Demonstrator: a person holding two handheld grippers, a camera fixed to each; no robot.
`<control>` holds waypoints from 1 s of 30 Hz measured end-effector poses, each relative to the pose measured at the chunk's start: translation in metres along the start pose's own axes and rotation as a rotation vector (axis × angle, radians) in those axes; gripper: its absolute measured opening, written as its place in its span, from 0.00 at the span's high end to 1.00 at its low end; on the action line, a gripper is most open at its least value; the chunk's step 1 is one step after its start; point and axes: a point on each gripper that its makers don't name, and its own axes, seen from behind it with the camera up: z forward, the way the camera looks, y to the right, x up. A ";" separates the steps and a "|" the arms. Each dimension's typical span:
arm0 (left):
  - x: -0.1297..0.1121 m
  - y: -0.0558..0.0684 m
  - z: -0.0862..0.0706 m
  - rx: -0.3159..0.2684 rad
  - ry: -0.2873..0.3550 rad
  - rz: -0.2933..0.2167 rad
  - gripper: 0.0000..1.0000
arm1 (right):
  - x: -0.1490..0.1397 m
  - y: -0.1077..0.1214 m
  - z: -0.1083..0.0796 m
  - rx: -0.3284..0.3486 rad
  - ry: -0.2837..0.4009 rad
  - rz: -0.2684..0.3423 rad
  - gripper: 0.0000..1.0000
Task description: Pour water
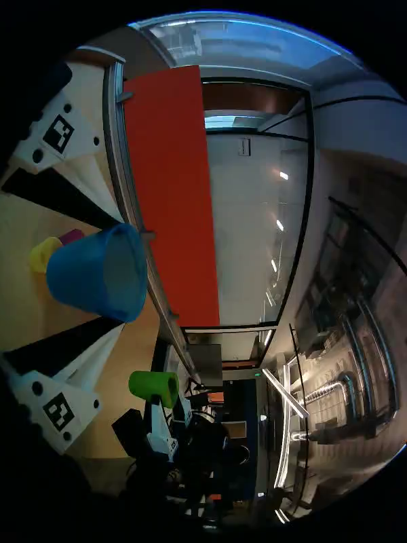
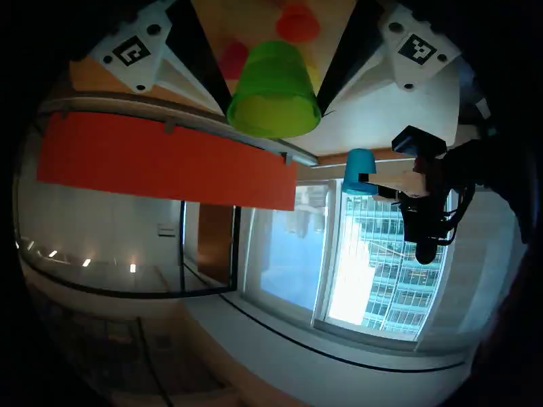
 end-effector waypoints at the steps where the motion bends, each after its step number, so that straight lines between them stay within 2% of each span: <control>1: -0.001 0.000 0.000 -0.002 -0.001 0.002 0.14 | 0.000 0.001 -0.001 -0.003 -0.001 0.002 0.09; 13: -0.014 0.000 0.001 -0.005 -0.033 0.018 0.14 | -0.008 0.014 -0.009 -0.033 -0.026 0.013 0.09; 21: -0.036 -0.001 0.003 -0.010 -0.095 0.030 0.13 | -0.020 0.017 -0.012 -0.033 -0.067 0.019 0.09; 30: -0.063 0.003 0.005 -0.039 -0.181 0.058 0.13 | -0.046 0.019 -0.018 -0.022 -0.154 0.013 0.09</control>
